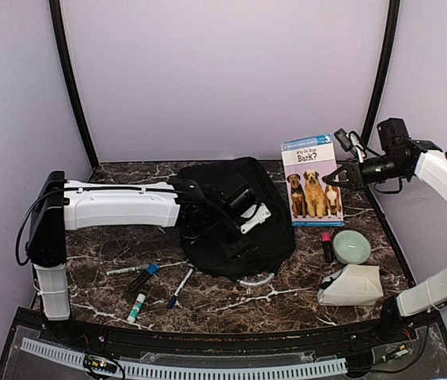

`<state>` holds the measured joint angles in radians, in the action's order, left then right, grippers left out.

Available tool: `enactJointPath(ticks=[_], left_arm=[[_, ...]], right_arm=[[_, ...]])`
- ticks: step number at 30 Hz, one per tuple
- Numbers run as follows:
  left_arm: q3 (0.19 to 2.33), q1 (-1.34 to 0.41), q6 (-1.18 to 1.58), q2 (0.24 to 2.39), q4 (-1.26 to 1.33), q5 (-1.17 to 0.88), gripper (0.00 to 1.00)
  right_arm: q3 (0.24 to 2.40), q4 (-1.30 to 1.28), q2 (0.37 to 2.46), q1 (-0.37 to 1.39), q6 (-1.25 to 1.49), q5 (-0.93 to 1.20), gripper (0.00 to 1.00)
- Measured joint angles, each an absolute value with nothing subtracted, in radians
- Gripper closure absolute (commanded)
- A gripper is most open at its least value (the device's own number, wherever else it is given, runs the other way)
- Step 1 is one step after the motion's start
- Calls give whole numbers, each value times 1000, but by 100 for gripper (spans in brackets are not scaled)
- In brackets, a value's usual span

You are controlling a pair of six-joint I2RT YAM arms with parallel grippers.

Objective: Pack the student bag
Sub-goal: Pick up the largest pocket of the bag from the student bag.

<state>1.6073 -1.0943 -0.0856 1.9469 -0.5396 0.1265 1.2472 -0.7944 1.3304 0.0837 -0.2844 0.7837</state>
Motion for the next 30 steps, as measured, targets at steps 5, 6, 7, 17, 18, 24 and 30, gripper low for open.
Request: enactJointPath(ticks=[5,6,7,17,18,24,30], left_arm=[[1652,-1114,-118,2019,-561,159,30],[1654,-1116,-125,2029,-562,163,31],[1654,-1117,-128,2037,-563,168,32],[1681,-1116,-165,2096,-554,200,38],[1682,-1116,-170,2097,-553,201,36],[1711,-1115,-192,2112,-556,212,32],[1735,-1114,-199,2134,-571,195,33]], right_arm=[[1247,-795,1330,84,-283,784,100],[1247,-795,1330,84,-283,784,100],[1247,-796,1330,84,-283,784,100],[1248,-831,1283,84,-282,737,100],[1246,-833,1271,84,-279,734,100],[1194,-827,1203,84,-274,709,100],[1126,-828,1178,84,-275,677,100]])
